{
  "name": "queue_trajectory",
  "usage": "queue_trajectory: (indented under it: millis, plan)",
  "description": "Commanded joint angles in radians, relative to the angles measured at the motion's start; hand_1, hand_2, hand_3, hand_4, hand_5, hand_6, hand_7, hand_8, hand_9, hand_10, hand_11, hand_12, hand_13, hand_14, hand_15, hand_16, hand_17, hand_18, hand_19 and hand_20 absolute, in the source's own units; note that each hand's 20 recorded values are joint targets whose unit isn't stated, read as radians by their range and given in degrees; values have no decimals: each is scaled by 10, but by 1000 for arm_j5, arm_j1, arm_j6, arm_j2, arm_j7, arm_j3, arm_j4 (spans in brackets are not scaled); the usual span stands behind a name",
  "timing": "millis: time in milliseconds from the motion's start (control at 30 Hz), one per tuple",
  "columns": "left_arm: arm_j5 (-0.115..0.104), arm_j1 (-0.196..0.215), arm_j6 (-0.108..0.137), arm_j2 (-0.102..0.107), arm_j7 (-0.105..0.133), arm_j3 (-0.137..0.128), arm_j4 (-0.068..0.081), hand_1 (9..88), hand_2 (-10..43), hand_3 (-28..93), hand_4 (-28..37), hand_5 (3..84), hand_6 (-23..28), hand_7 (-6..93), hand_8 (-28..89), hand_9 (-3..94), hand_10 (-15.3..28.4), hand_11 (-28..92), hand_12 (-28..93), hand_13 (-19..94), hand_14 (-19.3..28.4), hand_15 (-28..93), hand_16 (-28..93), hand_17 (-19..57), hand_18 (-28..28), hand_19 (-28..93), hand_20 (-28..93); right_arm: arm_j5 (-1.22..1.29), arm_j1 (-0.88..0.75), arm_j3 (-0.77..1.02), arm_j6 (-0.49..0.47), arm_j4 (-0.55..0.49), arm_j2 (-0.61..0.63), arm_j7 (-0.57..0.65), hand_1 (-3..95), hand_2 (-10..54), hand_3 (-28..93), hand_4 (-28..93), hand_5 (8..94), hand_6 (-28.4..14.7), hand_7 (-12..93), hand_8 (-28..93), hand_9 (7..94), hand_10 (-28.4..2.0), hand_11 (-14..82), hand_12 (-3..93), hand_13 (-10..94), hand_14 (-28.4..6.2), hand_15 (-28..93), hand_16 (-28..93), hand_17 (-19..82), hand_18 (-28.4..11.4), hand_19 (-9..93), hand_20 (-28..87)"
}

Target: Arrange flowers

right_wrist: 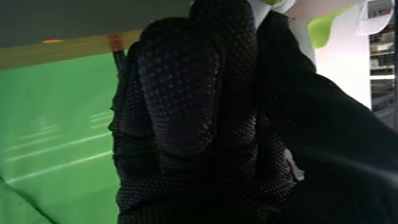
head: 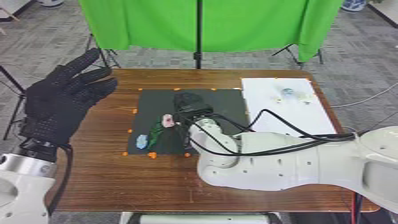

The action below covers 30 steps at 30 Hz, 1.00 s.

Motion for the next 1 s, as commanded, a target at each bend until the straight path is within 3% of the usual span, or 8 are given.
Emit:
queue_trajectory:
  millis: [33,233,633,767,1000]
  plan:
    - [7,-1,-15,-14,-24,5,8,206,82,763,-283,330,83,147,-101,289,203,281,104,220,279,514,-102,-87,259,591,155,-19,10,-6,-15,1,-12,18,522,-95,697,-283,816,23,168,7,937,-62,166,264,863,-27,570,204,350,-163,906,4]
    - [12,-9,-17,-25,-50,8,11,207,81,764,-283,332,84,147,-101,290,203,282,104,220,280,514,-102,-87,258,591,154,-56,7,-10,-12,-10,-14,43,503,-95,690,-283,790,19,159,-1,935,-69,166,263,855,-30,581,204,343,-167,905,10]
    - [15,-9,-13,-39,-68,6,8,214,78,768,-282,338,88,142,-99,295,205,283,105,223,279,516,-103,-86,259,591,154,-110,17,-36,-47,-11,-8,68,450,-95,721,-283,758,20,163,-21,922,-77,217,225,853,-37,596,190,341,-175,905,26]
    - [16,11,-6,-52,-78,-5,-3,214,77,769,-282,338,87,143,-99,295,205,283,105,223,279,517,-103,-86,259,591,154,-112,9,0,-45,-35,14,50,433,-95,732,-283,750,20,160,-31,916,-80,235,207,851,-39,599,190,338,-178,904,31]
    - [13,83,25,-76,-71,-45,-30,215,77,769,-282,337,86,144,-100,295,204,282,104,223,279,517,-104,-86,259,592,154,-135,41,74,-8,-112,112,39,402,-95,757,-283,733,19,155,-70,903,-85,258,172,841,-45,599,184,333,-181,899,36]
